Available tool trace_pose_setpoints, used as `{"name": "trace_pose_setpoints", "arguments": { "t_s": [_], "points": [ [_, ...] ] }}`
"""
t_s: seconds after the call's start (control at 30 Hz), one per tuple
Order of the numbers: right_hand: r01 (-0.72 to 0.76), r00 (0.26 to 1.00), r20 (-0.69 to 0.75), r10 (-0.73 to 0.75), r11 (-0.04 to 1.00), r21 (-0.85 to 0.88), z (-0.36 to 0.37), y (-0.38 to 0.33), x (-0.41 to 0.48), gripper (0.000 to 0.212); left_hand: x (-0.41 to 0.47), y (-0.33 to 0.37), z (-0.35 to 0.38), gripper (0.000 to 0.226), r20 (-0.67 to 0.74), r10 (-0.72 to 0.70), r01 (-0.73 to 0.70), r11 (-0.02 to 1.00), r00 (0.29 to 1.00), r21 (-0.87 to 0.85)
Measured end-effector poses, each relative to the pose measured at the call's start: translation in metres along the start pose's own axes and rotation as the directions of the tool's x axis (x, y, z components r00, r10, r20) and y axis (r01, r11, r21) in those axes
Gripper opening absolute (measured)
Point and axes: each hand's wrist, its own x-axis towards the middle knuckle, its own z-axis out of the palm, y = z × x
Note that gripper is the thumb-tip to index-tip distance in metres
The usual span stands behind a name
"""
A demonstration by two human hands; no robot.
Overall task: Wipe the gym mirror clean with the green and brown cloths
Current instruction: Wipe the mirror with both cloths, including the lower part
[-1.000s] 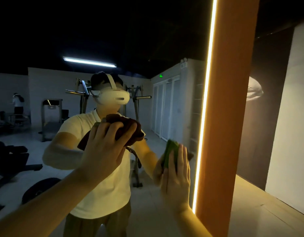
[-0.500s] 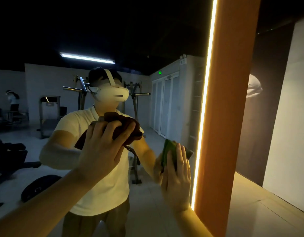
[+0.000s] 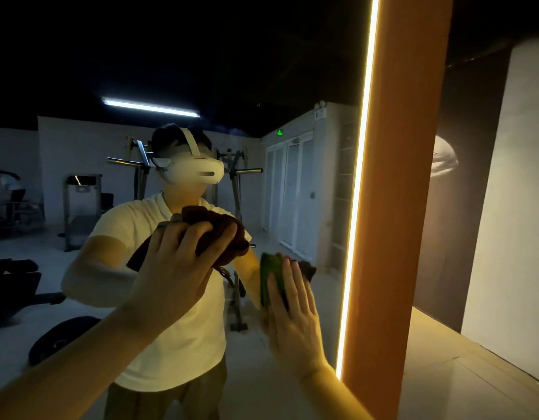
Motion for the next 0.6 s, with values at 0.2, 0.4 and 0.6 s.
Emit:
{"name": "trace_pose_setpoints", "arguments": {
  "t_s": [0.2, 0.4, 0.6],
  "points": [
    [-0.355, 0.87, -0.303, 0.389, 0.92, 0.164, -0.02, 0.061, 0.152, 0.056, -0.001, 0.005, 0.001, 0.075, -0.026, -0.047, 0.046, 0.999, 0.999, -0.012],
    [0.019, 0.989, -0.15, -0.007, 0.997, 0.077, 0.007, -0.004, 0.083, 0.056, -0.005, -0.007, -0.004, 0.065, -0.02, -0.021, 0.022, 0.999, 1.0, 0.026],
    [-0.095, 0.959, -0.266, 0.101, 0.995, 0.034, -0.016, 0.054, 0.119, 0.051, -0.008, -0.023, -0.018, 0.059, -0.033, -0.11, 0.111, 0.993, 0.993, 0.028]
  ]
}}
